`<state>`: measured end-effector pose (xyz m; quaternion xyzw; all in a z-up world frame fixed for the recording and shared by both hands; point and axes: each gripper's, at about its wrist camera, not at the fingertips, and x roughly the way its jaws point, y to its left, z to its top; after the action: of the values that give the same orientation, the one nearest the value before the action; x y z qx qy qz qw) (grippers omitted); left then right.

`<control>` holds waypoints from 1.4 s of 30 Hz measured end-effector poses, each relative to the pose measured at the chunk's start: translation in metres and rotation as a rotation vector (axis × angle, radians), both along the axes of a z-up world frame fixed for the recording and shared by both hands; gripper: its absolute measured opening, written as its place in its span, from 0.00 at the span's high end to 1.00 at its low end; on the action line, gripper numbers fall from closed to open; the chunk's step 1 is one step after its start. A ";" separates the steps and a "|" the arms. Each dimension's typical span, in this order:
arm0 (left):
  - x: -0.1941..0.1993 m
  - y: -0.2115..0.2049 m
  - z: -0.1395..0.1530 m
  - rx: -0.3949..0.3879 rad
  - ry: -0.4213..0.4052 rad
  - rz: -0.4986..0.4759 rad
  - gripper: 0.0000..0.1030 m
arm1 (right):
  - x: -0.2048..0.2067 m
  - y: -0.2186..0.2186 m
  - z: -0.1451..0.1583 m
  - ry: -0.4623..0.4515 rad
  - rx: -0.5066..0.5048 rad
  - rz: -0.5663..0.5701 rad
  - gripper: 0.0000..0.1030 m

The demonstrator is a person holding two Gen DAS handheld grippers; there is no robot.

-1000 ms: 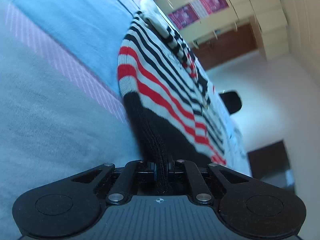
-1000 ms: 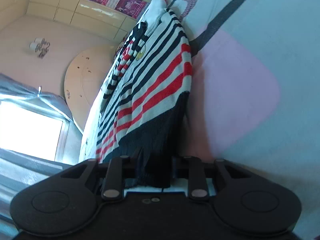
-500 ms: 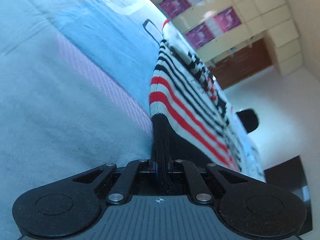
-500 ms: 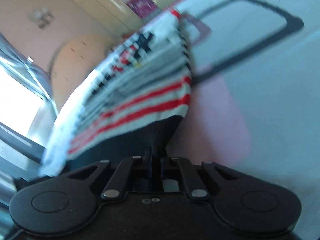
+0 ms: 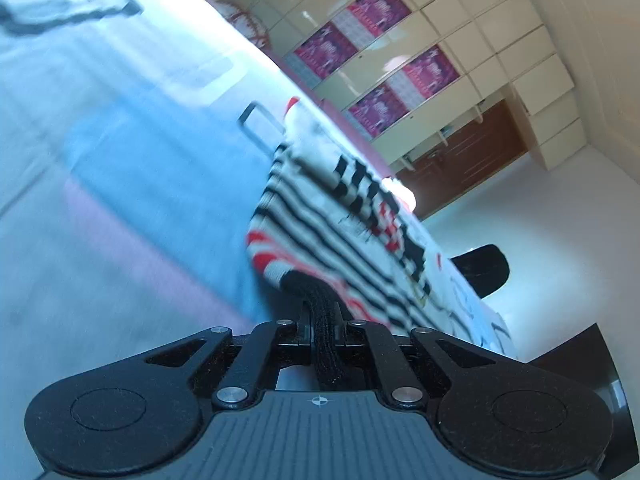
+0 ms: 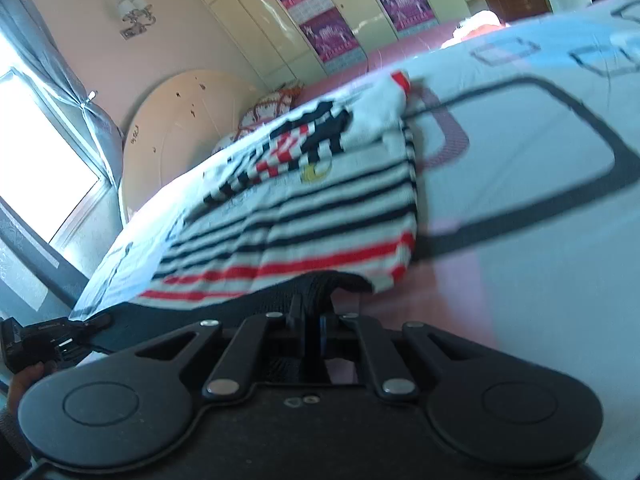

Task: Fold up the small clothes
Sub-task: 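Fold the hem over toward the collar and open both grippers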

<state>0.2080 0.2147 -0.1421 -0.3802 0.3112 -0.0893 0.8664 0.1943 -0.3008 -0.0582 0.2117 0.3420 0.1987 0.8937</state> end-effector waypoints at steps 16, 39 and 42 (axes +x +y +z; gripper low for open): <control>0.209 0.010 0.078 0.003 -0.169 -0.108 0.96 | 0.167 0.016 0.087 -0.140 -0.053 -0.089 0.94; 0.433 -0.010 -0.019 0.070 0.154 -0.102 0.92 | 0.389 0.011 -0.036 0.099 0.053 -0.109 0.90; 0.441 -0.007 -0.029 0.013 0.122 -0.072 0.79 | 0.398 0.005 -0.048 0.077 0.127 -0.116 0.84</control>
<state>0.6485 0.2075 -0.1715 -0.3680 0.3777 -0.0952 0.8443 0.5927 -0.2954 -0.1065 0.2950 0.3502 0.1598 0.8745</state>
